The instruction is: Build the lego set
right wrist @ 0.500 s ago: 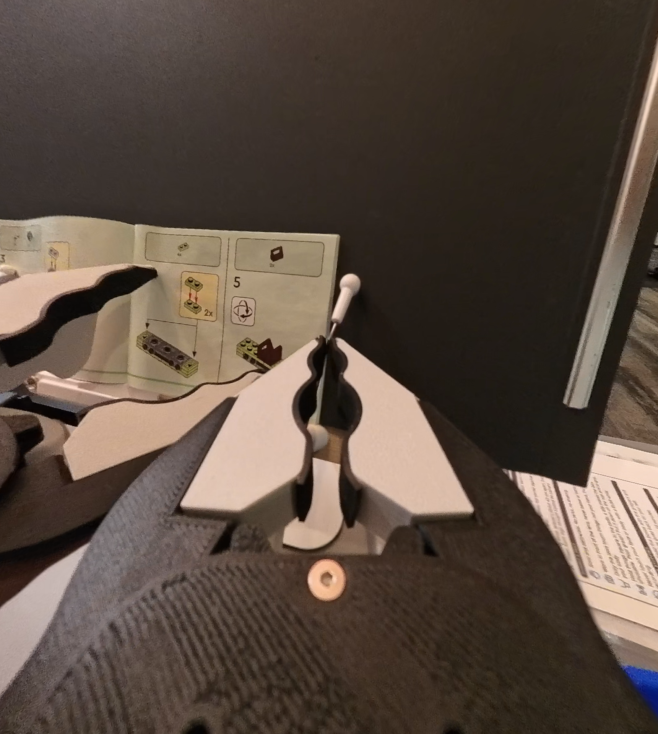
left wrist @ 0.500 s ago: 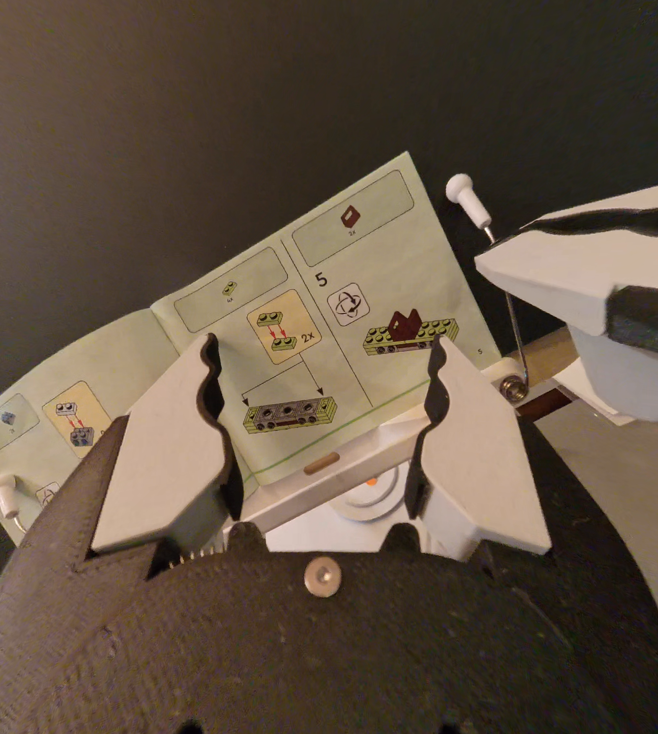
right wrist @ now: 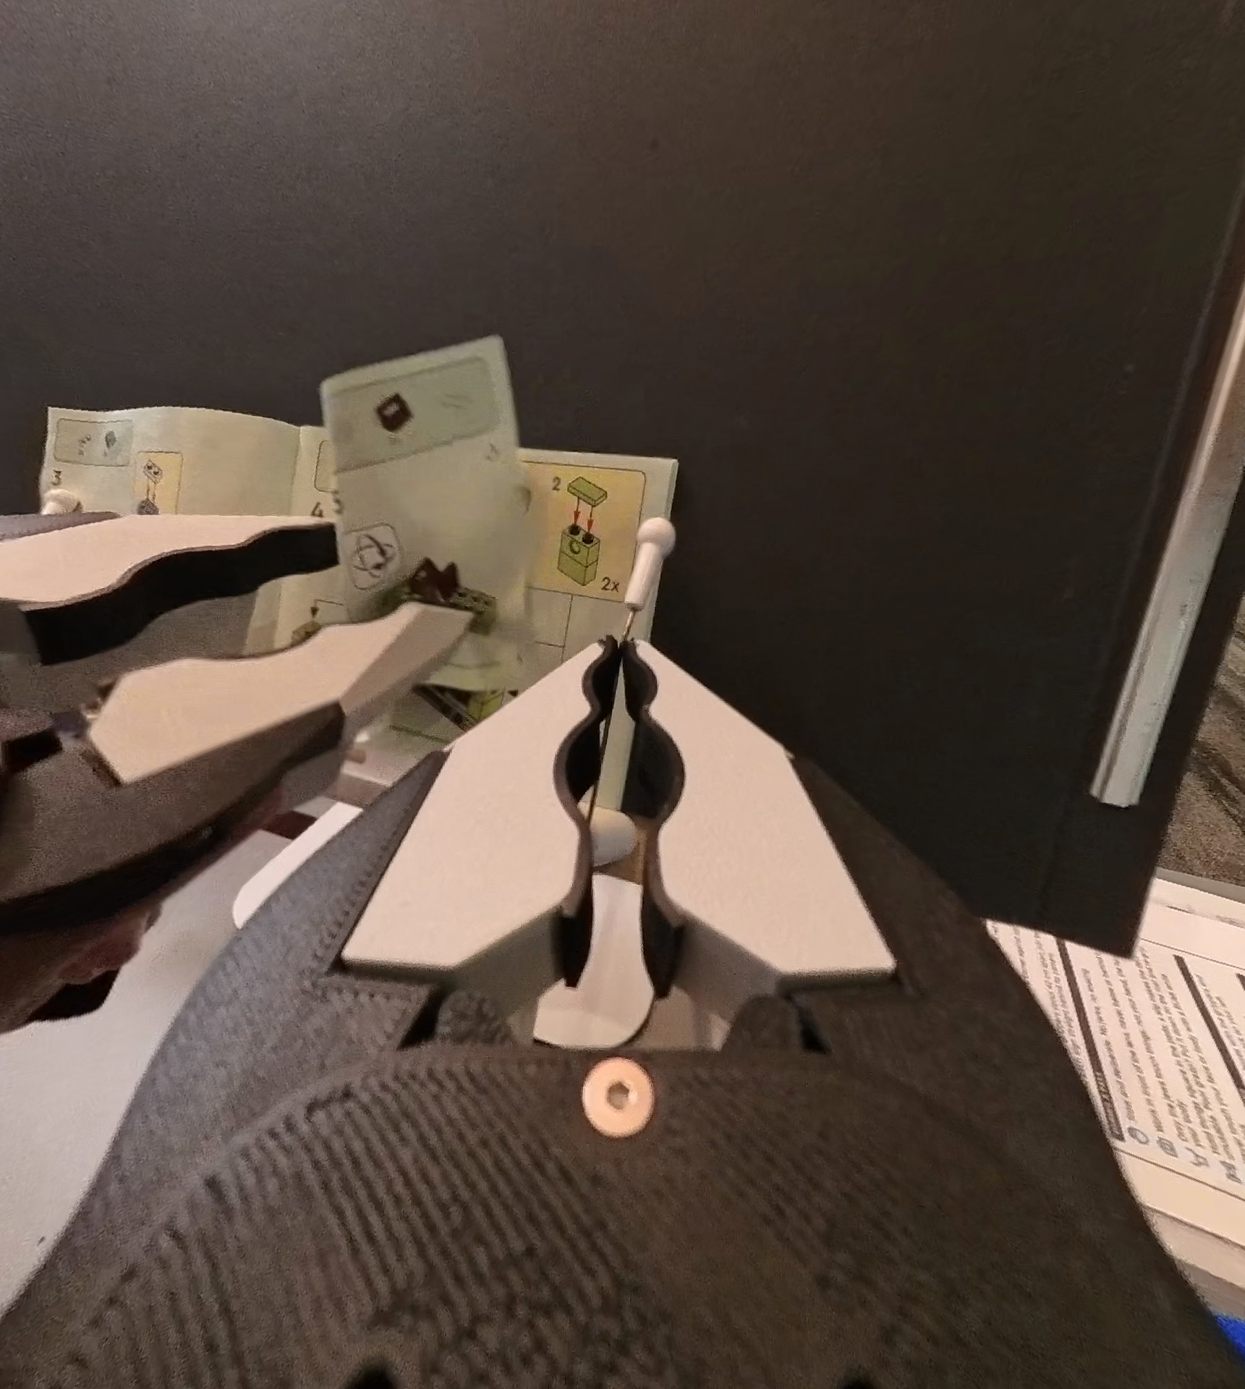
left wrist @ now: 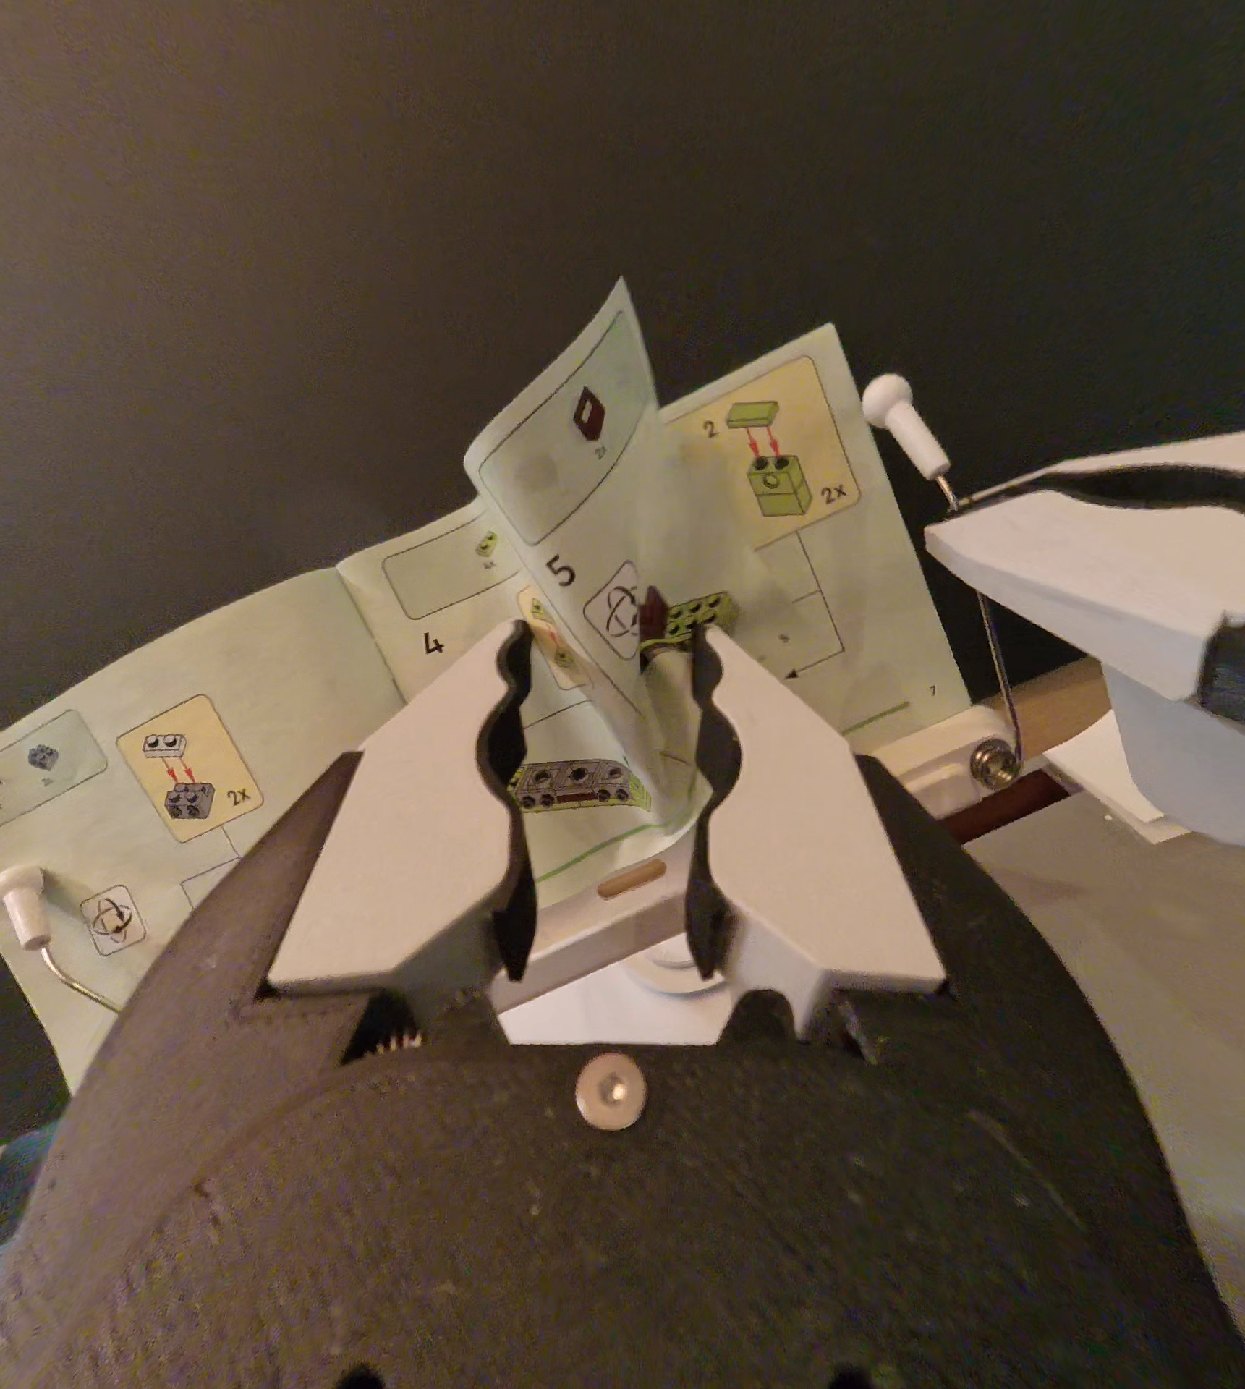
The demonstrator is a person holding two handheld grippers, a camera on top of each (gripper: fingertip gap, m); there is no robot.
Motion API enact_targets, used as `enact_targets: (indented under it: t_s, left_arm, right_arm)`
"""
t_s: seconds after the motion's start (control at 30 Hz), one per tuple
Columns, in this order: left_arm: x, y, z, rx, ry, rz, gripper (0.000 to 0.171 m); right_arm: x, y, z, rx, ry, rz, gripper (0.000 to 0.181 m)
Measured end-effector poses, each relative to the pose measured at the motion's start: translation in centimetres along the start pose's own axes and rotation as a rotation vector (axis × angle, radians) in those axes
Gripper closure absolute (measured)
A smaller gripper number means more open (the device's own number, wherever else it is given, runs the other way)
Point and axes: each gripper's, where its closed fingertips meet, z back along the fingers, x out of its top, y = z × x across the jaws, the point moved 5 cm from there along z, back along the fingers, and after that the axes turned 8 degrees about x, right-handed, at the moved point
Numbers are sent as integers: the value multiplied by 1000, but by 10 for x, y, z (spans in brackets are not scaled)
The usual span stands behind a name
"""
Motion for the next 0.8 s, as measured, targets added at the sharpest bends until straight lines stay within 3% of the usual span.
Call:
enact_targets:
  t_s: [0.1, 0.27, 0.37, 0.4, 0.47, 0.53, 0.67, 0.73, 0.8]
  left_arm:
    - [3, 7, 1, -31, 0, 62, 151]
    - [14, 18, 7, -113, -74, 222, 145]
    - [11, 28, 7, -97, -56, 226, 146]
    - [12, 32, 8, -96, -60, 223, 142]
    - [16, 45, 13, -98, -74, 239, 128]
    - [26, 61, 21, -110, -100, 294, 118]
    - [36, 106, 35, -143, -121, 409, 116]
    - [30, 123, 38, -176, -69, 473, 108]
    - [20, 143, 39, -170, -22, 557, 96]
  right_arm:
    - [0, 4, -2, 30, -6, 23, 181]
    - [-1, 11, -7, 73, 8, 40, 181]
    - [0, 10, -7, 67, 14, 43, 181]
    - [0, 11, -7, 71, 11, 40, 177]
    - [4, 14, -6, 94, -3, 31, 143]
    - [15, 15, -1, 101, -40, 23, 133]
    - [52, 28, 14, 87, -152, 93, 143]
    - [61, 50, 8, 184, -158, 83, 156]
    - [52, 75, -7, 329, -100, -1, 155]
